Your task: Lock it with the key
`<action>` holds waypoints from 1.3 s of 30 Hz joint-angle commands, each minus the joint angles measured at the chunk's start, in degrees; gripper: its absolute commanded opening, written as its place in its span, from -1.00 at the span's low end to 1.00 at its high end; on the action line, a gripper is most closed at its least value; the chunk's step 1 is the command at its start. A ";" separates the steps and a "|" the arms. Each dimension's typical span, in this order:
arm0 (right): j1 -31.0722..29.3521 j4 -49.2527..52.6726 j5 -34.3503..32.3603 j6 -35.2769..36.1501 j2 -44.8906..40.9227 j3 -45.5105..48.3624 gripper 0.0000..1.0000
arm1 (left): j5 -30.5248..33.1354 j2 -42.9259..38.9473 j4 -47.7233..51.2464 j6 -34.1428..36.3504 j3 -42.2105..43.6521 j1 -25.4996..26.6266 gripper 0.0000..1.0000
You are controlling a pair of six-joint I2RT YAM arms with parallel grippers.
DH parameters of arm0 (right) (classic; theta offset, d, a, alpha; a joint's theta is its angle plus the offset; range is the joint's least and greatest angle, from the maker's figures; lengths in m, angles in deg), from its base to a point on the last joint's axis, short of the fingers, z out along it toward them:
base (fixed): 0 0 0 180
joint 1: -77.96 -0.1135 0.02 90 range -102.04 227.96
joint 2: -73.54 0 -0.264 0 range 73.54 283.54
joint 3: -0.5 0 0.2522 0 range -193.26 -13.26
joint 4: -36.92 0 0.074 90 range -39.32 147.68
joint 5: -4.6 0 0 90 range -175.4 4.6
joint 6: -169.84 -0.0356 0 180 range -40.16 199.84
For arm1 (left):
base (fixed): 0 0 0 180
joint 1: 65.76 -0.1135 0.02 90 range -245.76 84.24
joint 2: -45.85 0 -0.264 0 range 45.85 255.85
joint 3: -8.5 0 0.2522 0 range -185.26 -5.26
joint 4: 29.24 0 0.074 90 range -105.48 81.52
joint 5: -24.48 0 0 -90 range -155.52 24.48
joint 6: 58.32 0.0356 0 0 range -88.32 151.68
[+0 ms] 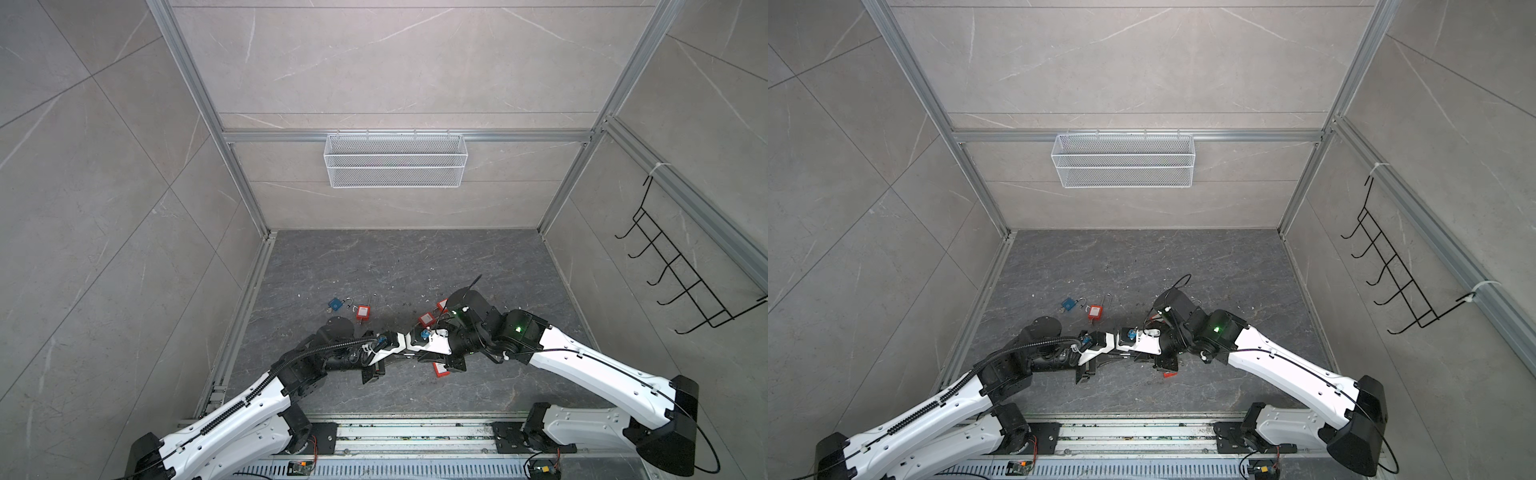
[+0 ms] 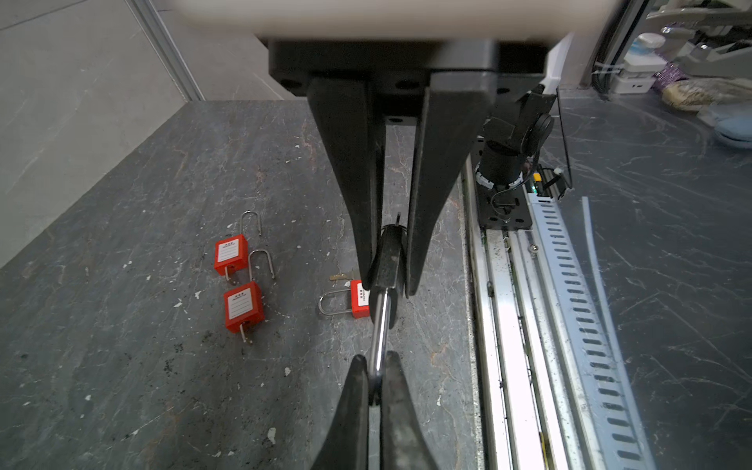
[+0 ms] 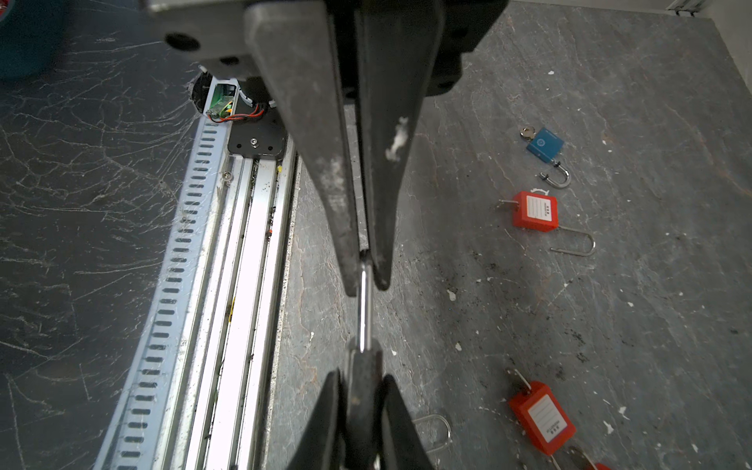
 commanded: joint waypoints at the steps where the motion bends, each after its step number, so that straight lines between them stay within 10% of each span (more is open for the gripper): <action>1: -0.16 -0.72 4.08 -1.00 -0.20 -2.14 -0.96 | -2.76 0.04 -3.11 0.43 -0.46 0.02 -1.00; 36: -0.51 -15.31 9.43 -5.53 2.89 -2.82 -1.00 | -7.44 5.84 -15.14 -4.06 1.04 1.26 -1.00; 39: -0.29 -8.77 4.39 -3.38 0.51 -2.14 -0.66 | -4.68 2.95 -7.36 -0.34 -0.91 0.60 -1.00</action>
